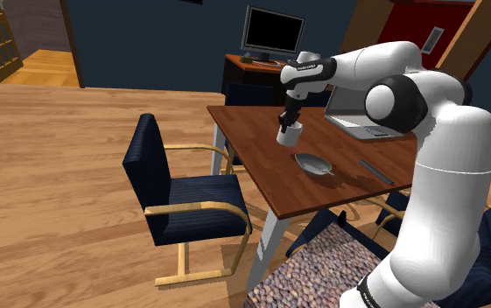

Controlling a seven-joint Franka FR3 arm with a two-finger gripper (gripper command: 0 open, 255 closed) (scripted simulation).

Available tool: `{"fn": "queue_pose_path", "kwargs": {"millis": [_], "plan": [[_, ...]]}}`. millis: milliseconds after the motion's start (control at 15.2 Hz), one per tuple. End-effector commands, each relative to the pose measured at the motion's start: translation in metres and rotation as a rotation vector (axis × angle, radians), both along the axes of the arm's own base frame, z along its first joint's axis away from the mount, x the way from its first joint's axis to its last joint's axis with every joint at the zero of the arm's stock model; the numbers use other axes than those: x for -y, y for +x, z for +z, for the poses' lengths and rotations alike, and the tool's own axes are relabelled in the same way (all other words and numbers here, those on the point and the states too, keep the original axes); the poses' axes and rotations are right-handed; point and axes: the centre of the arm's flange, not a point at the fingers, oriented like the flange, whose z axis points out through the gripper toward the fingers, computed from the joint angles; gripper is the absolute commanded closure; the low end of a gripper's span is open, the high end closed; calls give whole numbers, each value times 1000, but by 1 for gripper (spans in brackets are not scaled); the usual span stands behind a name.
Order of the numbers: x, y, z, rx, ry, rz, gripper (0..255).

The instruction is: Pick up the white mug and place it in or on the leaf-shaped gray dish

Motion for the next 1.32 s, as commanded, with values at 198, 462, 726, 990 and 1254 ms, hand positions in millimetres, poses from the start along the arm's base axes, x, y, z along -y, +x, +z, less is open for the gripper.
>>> {"fn": "queue_pose_path", "kwargs": {"millis": [198, 462, 726, 990, 1254], "plan": [[1, -1, 27, 0, 0, 0, 255], [1, -1, 48, 0, 0, 0, 255], [3, -27, 63, 0, 0, 0, 255], [6, -79, 72, 0, 0, 0, 255], [9, -131, 82, 0, 0, 0, 255]]}}
